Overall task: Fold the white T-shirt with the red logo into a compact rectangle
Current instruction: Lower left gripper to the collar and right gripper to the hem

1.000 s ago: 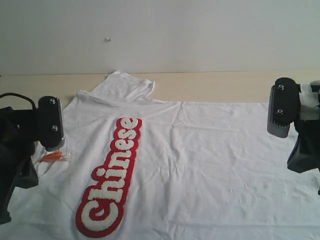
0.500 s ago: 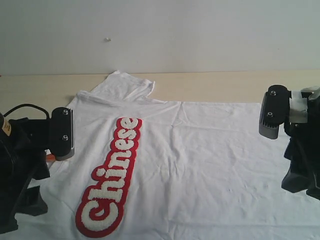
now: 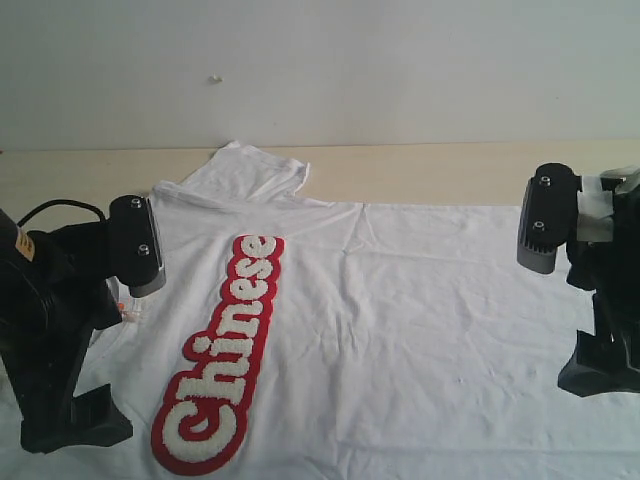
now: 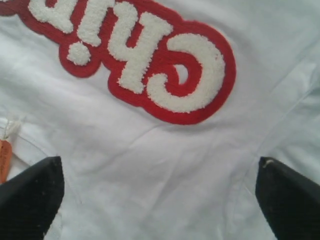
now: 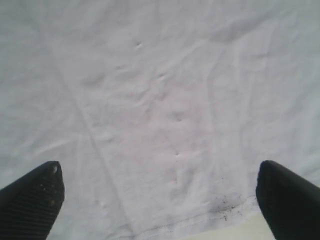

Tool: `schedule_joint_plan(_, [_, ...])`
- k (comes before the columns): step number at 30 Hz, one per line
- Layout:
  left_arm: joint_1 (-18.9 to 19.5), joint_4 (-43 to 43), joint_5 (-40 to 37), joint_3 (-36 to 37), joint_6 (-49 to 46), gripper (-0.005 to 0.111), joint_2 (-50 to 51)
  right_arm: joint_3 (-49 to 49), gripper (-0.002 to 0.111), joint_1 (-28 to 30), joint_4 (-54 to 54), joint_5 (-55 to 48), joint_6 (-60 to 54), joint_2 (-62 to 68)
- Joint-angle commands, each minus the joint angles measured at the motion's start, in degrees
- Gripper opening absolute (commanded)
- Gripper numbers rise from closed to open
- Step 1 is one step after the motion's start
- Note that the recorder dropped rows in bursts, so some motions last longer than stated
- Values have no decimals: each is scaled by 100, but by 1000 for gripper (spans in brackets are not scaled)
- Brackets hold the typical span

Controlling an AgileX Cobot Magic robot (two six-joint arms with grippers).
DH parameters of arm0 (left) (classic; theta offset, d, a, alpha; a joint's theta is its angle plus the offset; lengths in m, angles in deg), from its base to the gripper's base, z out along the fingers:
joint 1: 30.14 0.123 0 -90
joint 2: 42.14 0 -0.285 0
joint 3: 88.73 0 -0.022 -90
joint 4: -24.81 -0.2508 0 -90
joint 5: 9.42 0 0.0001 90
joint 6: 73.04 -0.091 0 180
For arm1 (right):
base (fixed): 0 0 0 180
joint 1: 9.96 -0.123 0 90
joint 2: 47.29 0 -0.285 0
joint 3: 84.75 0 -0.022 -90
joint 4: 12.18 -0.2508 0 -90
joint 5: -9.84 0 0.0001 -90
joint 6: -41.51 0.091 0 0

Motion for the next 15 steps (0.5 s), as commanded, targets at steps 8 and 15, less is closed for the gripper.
schedule_joint_plan(8, [11,318,50,-35,196,105,-7,-38,104,-15,144,202,-32,-24])
schedule_joint_plan(15, [11,168,40,-35,-461,105,-7,-38,105,-15,133,168,57,-24])
